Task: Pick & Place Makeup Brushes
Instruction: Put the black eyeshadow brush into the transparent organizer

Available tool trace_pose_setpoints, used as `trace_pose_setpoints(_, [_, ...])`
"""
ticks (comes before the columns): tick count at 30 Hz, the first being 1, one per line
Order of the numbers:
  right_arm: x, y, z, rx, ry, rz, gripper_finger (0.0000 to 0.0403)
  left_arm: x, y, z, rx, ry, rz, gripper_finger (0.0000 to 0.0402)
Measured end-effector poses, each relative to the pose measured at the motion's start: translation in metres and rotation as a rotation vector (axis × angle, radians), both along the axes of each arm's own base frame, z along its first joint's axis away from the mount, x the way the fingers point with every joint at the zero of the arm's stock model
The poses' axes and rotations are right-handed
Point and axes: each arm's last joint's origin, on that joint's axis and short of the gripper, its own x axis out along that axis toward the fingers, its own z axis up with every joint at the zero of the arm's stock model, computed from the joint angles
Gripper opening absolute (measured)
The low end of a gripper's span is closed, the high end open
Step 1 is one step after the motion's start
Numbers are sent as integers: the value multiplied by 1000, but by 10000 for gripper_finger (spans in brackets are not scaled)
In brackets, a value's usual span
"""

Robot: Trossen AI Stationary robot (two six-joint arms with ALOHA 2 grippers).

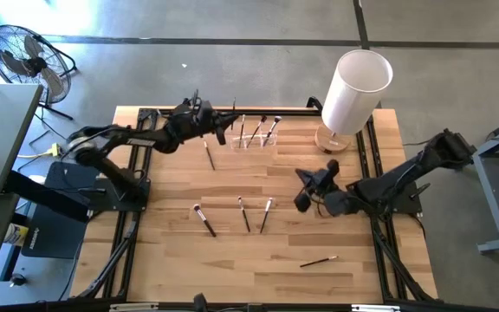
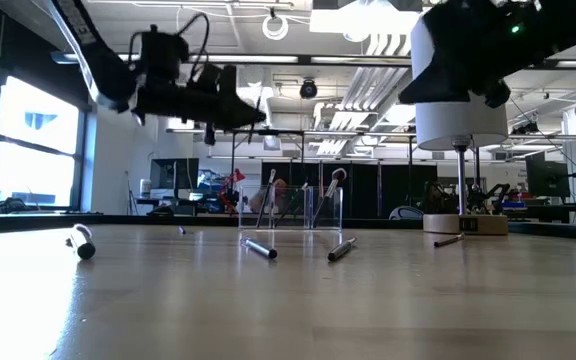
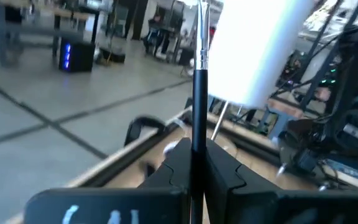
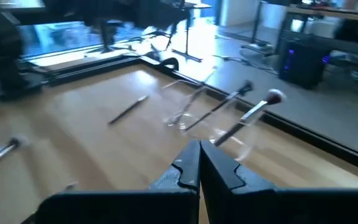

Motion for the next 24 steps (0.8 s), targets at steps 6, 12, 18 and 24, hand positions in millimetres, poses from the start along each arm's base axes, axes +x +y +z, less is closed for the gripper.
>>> trace_pose_setpoints(6, [6, -25, -1, 55, 18, -10, 0, 15, 12, -27, -4, -22, -9, 11])
trace_pose_setpoints(12, [9, -40, -2, 90, 27, -13, 1, 24, 20, -47, -21, 34, 40, 27])
trace_pose_setpoints(18, [11, -47, -2, 112, 31, -4, 2, 24, 22, -55, 6, 107, 115, 27])
trace_pose_setpoints(24, [11, -49, -3, 120, 32, 0, 1, 23, 23, -59, 6, 156, 147, 28])
